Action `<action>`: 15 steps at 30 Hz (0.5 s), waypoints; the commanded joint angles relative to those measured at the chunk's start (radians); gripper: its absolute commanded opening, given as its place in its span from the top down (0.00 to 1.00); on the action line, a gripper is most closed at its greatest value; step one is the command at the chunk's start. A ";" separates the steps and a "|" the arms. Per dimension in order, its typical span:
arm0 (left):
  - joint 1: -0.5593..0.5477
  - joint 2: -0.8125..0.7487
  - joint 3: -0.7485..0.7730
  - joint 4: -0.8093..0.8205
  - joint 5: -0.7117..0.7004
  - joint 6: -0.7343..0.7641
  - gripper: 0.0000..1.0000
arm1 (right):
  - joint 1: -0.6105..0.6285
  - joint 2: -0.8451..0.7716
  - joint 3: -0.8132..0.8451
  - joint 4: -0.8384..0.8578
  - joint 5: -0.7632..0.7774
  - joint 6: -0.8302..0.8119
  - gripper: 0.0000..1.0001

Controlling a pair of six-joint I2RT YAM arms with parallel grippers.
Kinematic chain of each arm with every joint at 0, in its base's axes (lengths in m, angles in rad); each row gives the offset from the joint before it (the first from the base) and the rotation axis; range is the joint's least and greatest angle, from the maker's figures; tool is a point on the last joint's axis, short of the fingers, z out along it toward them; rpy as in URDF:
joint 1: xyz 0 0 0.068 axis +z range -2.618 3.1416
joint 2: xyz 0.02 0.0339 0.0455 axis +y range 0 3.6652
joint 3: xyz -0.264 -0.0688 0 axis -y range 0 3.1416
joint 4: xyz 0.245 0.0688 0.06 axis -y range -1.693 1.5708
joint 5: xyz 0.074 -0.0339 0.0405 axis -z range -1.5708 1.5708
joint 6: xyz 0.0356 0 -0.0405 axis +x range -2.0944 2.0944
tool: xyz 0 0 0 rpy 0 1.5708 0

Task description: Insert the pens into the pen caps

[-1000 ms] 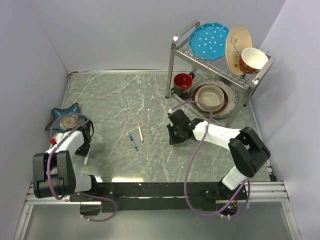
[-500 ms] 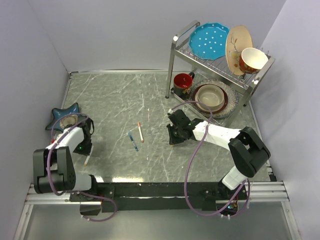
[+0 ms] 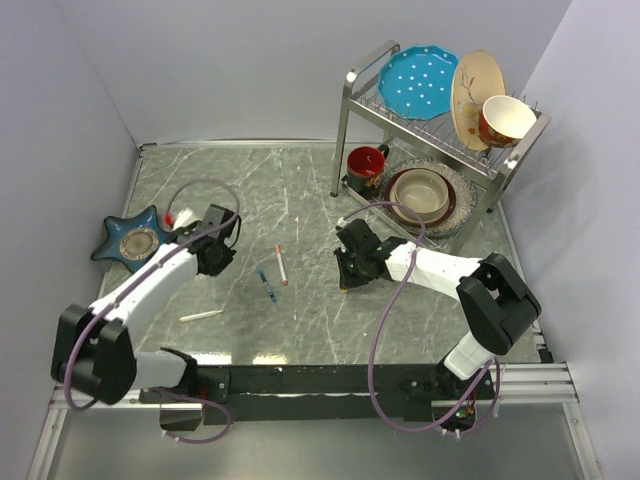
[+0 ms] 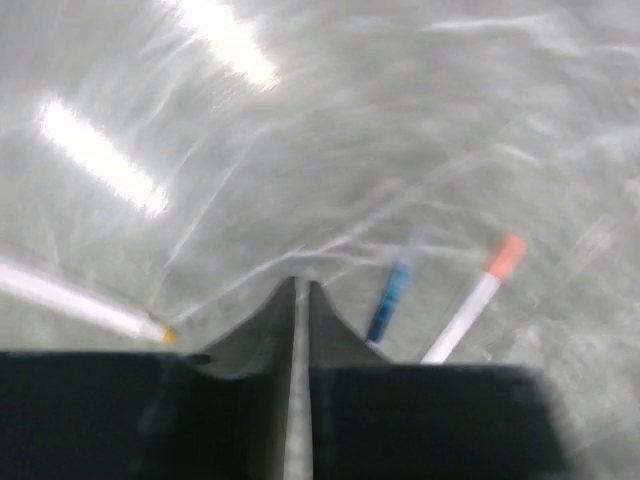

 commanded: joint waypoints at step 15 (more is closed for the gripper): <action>-0.019 -0.198 0.083 0.051 0.324 1.871 0.52 | 0.001 -0.090 -0.007 0.037 0.002 0.046 0.86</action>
